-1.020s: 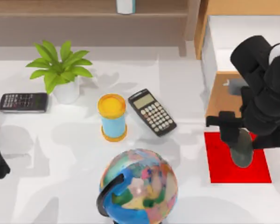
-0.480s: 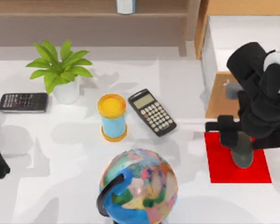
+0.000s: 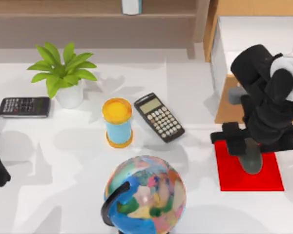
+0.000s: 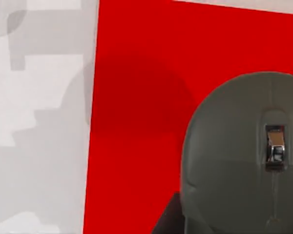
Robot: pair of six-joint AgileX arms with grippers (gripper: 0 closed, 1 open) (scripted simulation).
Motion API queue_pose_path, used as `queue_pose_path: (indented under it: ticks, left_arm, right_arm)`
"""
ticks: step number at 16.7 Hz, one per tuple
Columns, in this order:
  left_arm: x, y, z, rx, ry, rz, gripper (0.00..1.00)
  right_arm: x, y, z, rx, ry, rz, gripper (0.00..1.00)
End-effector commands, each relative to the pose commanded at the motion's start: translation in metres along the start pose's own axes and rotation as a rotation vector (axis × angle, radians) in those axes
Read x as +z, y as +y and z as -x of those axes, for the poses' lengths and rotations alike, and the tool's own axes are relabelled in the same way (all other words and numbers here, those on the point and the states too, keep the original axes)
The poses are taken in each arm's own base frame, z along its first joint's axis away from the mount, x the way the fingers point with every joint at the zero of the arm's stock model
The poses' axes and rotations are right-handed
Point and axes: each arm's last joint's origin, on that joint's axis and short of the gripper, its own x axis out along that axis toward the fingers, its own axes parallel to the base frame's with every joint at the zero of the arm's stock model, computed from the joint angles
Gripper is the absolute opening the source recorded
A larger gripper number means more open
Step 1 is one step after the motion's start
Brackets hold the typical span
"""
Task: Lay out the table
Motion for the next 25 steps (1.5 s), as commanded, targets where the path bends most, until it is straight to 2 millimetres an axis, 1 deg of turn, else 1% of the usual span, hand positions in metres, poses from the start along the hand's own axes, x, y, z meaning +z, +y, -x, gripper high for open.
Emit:
queue_pose_path:
  ticks: [4, 8, 14, 16, 20, 23, 25]
  left_arm:
    - [0.000, 0.000, 0.000, 0.000, 0.000, 0.000, 1.00]
    - [0.000, 0.000, 0.000, 0.000, 0.000, 0.000, 1.00]
    - [0.000, 0.000, 0.000, 0.000, 0.000, 0.000, 1.00]
    - [0.000, 0.000, 0.000, 0.000, 0.000, 0.000, 1.00]
    - [0.000, 0.000, 0.000, 0.000, 0.000, 0.000, 1.00]
    - [0.000, 0.000, 0.000, 0.000, 0.000, 0.000, 1.00]
    - [0.000, 0.000, 0.000, 0.000, 0.000, 0.000, 1.00]
  right_arm:
    - [0.001, 0.007, -0.002, -0.005, -0.017, 0.081, 0.00]
    - [0.003, 0.022, -0.001, 0.002, -0.049, 0.166, 0.00]
    - [0.004, 0.030, -0.001, 0.001, -0.065, 0.182, 0.00]
    - [0.005, 0.026, 0.003, 0.005, -0.077, 0.147, 0.00]
    - [0.006, 0.009, 0.006, 0.021, -0.060, 0.011, 0.00]
    - [0.005, -0.003, -0.003, 0.023, -0.014, -0.083, 0.00]
    - [0.001, -0.010, -0.013, 0.012, 0.037, -0.122, 0.00]
